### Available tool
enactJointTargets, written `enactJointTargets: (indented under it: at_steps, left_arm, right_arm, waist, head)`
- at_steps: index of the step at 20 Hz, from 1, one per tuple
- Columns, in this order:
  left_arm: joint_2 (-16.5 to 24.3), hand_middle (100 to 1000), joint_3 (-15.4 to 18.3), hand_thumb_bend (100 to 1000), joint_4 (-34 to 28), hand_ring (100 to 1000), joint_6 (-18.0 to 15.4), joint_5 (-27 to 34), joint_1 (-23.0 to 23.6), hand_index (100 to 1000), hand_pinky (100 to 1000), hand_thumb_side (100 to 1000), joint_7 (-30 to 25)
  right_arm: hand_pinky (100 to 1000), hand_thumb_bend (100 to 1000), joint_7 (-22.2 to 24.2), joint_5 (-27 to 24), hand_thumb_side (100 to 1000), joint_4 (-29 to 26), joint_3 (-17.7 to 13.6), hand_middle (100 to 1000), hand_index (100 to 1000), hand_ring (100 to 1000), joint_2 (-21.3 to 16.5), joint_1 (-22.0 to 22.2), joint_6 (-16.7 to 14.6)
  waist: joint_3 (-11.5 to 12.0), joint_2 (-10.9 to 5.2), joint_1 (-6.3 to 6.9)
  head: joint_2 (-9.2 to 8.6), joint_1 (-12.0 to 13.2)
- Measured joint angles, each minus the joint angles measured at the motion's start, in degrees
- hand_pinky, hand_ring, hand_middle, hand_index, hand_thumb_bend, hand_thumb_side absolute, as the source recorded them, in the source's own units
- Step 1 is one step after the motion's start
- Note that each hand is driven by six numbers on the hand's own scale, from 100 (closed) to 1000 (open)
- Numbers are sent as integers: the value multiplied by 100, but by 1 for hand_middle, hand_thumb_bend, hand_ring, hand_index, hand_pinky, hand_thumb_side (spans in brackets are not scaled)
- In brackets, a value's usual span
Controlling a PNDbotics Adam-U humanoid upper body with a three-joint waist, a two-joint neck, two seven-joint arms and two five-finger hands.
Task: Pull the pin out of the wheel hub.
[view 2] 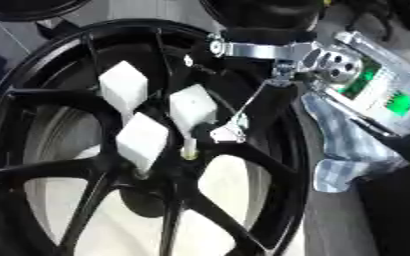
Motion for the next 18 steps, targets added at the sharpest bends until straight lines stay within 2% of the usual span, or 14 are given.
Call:
enactJointTargets:
  at_steps: [5,9,11,14,18]
  left_arm:
    - [2,621,26,106,0,757,0,0,56,780,895,724,8]
    - [2,621,59,106,0,757,-7,-8,142,779,895,722,39]
    - [2,620,77,106,0,757,-13,-32,187,779,895,721,64]
    - [1,620,120,105,0,757,-41,-61,252,779,895,721,108]
    - [-49,620,169,106,0,757,-79,-105,337,779,895,719,185]
  right_arm:
    - [627,349,-27,-453,100,-23,-279,261,230,558,-175,-13,82]
    - [630,337,-263,-939,100,-30,-750,265,230,562,-449,235,103]
    - [637,319,-537,-1135,100,-31,-1103,274,238,569,-647,636,48]
    - [646,307,-1129,-1347,100,-29,-1738,279,238,575,-904,1468,-80]
    - [646,287,-2063,-1422,100,134,-2631,294,255,577,-961,2535,-332]
  waist:
    - [-110,-51,4]
    - [-297,-92,58]
    - [-418,-93,119]
    - [-595,-99,247]
    - [-798,-100,416]
  head:
    - [50,48]
    - [104,139]
    - [121,210]
    - [124,358]
    - [125,596]
